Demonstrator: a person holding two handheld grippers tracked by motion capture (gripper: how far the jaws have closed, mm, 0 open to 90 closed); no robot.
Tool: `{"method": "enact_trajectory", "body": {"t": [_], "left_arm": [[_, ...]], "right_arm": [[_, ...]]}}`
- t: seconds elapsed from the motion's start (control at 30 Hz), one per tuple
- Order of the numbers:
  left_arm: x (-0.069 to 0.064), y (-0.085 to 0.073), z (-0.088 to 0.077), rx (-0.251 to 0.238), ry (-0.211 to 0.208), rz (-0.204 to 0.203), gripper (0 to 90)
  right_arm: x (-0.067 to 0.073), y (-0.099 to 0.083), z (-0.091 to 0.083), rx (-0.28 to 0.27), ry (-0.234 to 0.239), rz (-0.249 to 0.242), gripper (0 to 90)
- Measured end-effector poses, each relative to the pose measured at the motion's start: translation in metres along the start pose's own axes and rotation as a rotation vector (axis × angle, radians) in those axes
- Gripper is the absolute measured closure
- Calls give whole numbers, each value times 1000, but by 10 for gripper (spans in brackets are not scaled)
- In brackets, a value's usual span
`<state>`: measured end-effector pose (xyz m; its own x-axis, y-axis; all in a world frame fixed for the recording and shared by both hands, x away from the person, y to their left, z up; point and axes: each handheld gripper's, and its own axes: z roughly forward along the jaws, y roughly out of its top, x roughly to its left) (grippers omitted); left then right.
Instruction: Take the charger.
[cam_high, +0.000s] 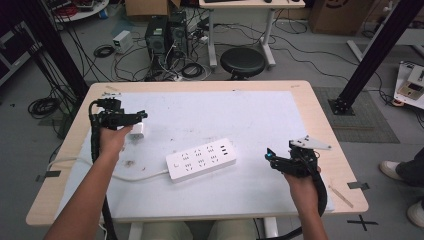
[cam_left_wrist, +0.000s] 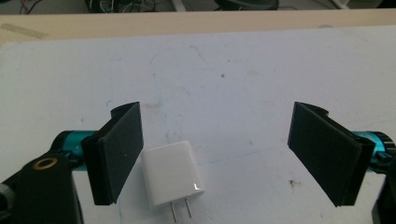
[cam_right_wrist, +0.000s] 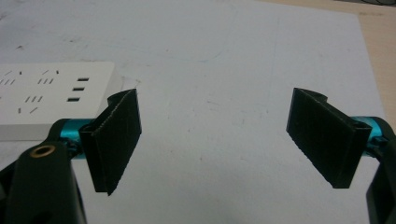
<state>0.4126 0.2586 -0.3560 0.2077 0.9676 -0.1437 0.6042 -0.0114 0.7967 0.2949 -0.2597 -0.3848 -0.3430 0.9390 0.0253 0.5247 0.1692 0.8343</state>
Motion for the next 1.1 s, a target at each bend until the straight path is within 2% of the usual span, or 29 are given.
{"method": "enact_trajectory", "body": {"t": [0.2,0.33,0.37,0.53,0.6,0.63,0.87,0.9,1.03,1.1], "left_arm": [[7,-4,18,71,49,-9,182],[11,-7,28,106,68,-19,182],[12,-9,33,139,76,-19,182],[15,-13,43,187,101,-31,182],[17,-15,48,205,105,-35,182],[17,-18,54,228,109,-43,182],[19,-26,67,284,115,-42,187],[19,-28,68,283,117,-49,226],[21,-34,72,315,112,-36,262],[22,-36,72,308,110,-38,287]], "right_arm": [[0,-2,2,9,14,-1,183],[-1,-2,1,3,18,-7,183],[-2,-2,1,2,19,-9,183],[-1,-1,-1,7,22,-5,183],[-1,-1,-1,11,26,-11,183],[-1,0,0,10,29,-12,183],[-4,2,-1,20,27,-6,183],[-5,3,-1,18,32,-16,183],[-5,3,0,27,37,-11,183],[-5,3,0,25,39,-14,183]]}}
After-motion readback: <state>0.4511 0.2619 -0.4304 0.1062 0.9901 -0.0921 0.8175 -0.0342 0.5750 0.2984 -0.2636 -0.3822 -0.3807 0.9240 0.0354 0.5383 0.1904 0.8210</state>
